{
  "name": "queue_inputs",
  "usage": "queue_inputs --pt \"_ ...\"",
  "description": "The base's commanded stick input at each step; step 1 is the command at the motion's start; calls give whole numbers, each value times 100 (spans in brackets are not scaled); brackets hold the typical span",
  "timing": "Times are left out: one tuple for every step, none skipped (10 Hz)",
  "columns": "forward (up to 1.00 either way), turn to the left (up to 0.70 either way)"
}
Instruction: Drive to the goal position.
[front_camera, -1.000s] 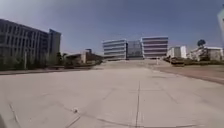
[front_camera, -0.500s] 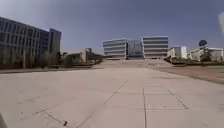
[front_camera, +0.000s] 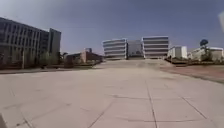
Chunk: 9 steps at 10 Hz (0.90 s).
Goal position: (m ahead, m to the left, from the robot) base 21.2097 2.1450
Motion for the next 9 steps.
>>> queue_inputs --pt "70 0" --pt "70 0" --pt "70 0" --pt "70 0" --pt "70 0" --pt "70 0" --pt "70 0" --pt "70 0" --pt "70 0"
